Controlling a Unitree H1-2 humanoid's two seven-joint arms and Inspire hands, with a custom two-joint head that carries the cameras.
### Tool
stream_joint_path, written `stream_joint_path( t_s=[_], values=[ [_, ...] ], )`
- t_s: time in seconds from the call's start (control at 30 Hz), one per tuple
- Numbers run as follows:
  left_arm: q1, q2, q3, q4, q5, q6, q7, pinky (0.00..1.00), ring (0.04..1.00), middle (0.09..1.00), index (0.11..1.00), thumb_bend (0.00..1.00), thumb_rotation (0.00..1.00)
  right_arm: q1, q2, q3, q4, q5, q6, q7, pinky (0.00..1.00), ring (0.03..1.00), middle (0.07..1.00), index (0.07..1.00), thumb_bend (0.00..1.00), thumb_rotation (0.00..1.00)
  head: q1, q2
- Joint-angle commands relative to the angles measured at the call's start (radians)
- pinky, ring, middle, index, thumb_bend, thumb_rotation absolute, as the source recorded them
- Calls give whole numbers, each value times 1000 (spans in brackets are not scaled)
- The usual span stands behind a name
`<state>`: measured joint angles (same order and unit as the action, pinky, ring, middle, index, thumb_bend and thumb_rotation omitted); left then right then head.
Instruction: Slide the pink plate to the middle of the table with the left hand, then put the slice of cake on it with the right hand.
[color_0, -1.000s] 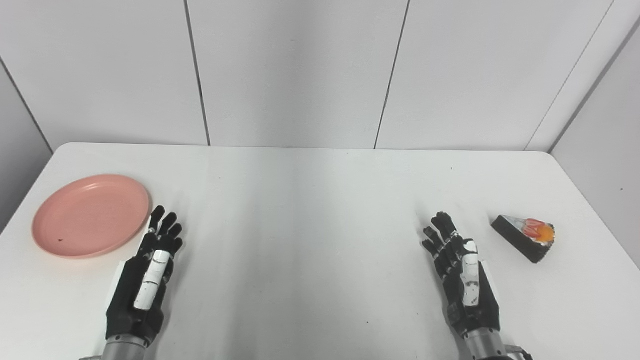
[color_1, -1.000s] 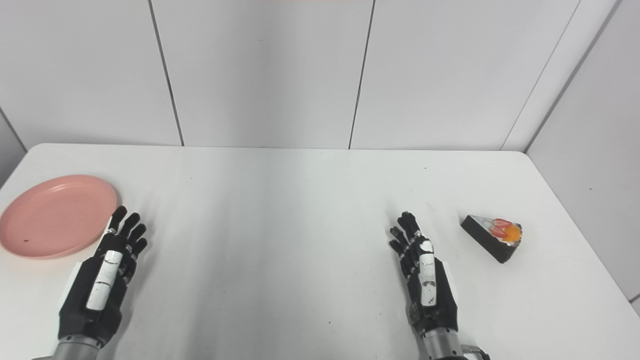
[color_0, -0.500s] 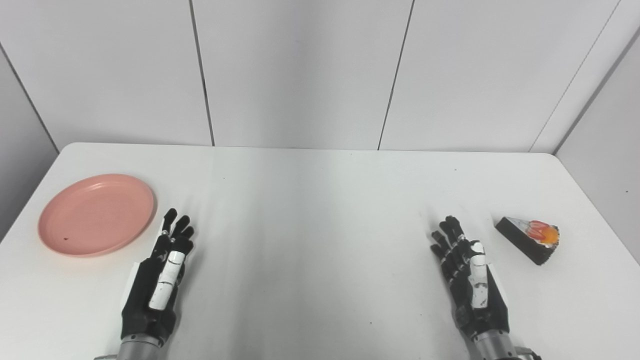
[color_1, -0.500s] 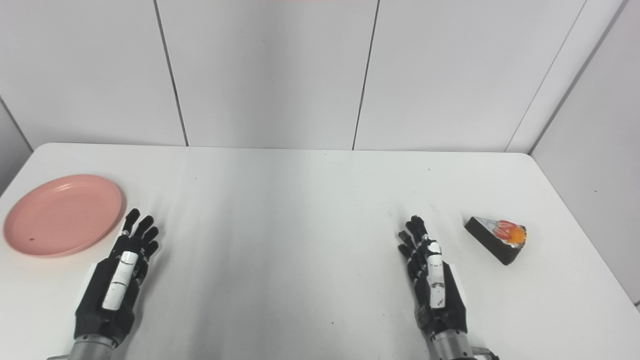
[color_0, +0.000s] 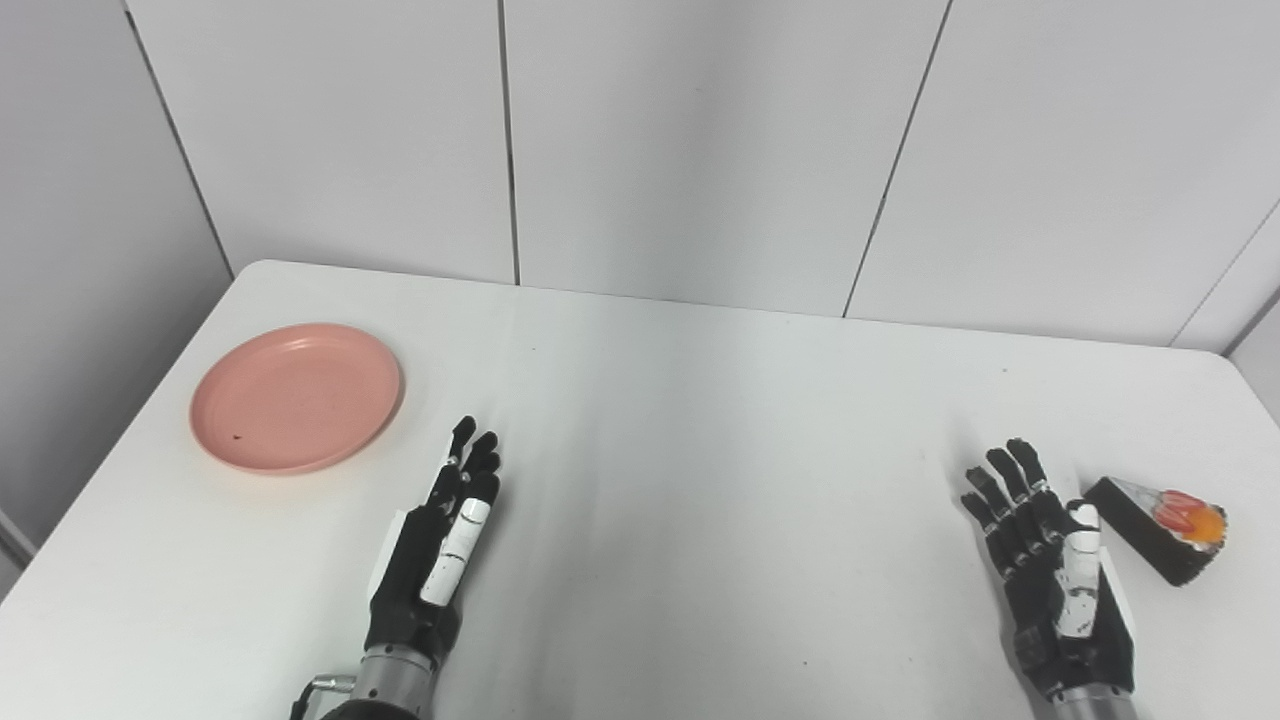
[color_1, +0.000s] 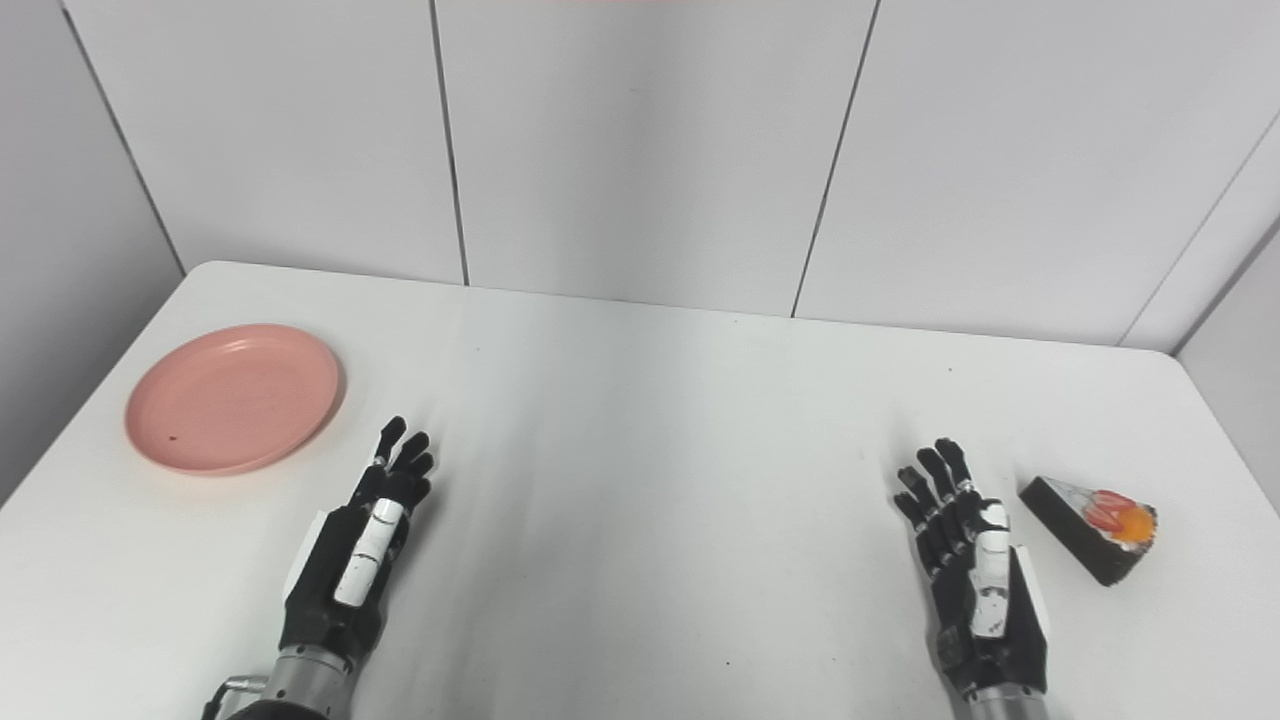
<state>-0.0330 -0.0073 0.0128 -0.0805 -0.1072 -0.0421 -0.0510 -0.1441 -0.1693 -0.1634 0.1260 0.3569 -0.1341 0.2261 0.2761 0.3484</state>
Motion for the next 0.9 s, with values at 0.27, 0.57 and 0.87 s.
stream_joint_path(
  t_s=[0.27,0.57,0.87],
  values=[
    [-16,3,-9,18,8,-51,-9,1000,990,989,1000,684,797,25,9,-6,51,9,-45,23,883,895,922,921,863,955,-8,-10],
    [-17,8,2,50,-6,-90,-15,980,975,976,1000,680,801,24,23,3,57,-2,-43,17,876,880,911,910,877,931,-19,-36],
    [-23,20,4,82,-13,-117,-25,974,967,976,1000,721,800,17,38,0,73,-14,-53,7,840,858,889,876,891,918,-42,-52]
  ],
)
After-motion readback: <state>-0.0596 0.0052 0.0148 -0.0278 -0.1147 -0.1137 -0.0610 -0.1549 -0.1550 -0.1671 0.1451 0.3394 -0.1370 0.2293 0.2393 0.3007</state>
